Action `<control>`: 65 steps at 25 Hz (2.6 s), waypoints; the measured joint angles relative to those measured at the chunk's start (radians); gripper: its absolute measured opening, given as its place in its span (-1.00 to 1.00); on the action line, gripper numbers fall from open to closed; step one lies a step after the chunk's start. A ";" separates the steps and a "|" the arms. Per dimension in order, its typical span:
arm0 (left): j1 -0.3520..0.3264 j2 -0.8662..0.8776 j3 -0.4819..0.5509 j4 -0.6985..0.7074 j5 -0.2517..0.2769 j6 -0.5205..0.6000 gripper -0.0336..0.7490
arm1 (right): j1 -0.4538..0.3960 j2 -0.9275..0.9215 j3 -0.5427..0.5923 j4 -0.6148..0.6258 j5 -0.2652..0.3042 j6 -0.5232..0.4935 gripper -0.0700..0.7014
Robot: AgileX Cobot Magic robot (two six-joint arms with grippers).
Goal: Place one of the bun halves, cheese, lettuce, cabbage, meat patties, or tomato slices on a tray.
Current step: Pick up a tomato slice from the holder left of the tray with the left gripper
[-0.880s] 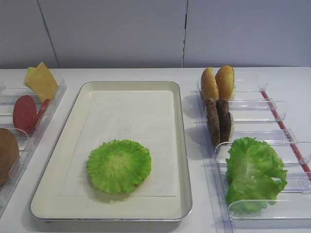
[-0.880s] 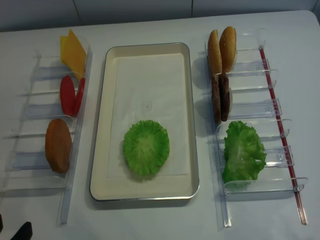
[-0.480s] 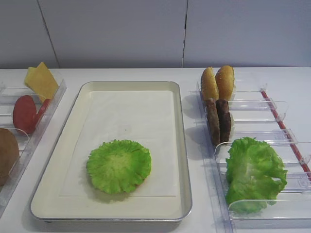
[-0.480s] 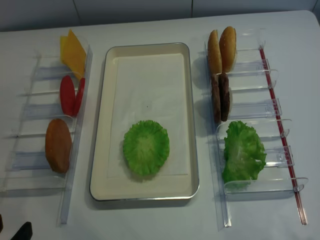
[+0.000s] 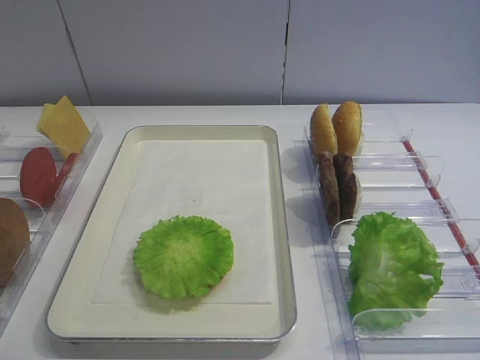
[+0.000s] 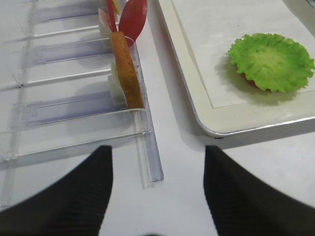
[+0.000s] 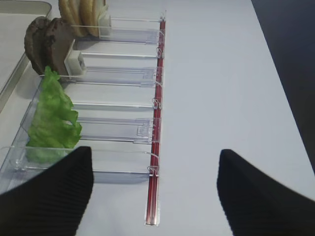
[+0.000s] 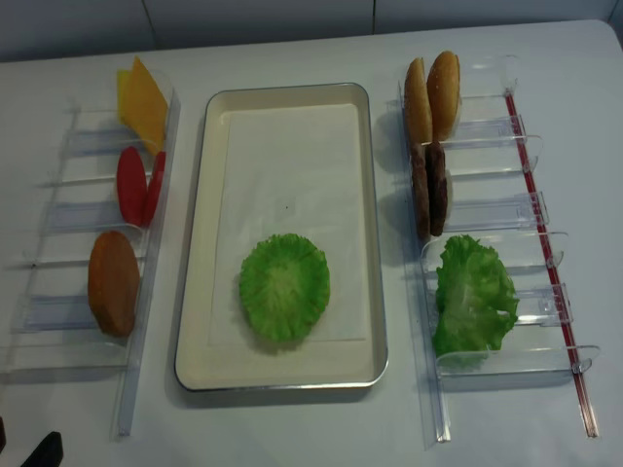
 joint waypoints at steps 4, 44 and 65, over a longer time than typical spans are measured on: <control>0.000 0.000 0.000 0.000 0.000 0.002 0.14 | 0.000 0.000 0.000 0.000 0.000 0.000 0.59; -0.383 1.534 -0.673 0.542 -0.247 -0.494 0.08 | 0.000 0.000 0.000 0.000 0.000 0.007 0.59; -0.387 1.743 -0.711 0.712 -0.233 -0.630 0.08 | 0.000 0.000 0.000 0.000 0.000 0.007 0.59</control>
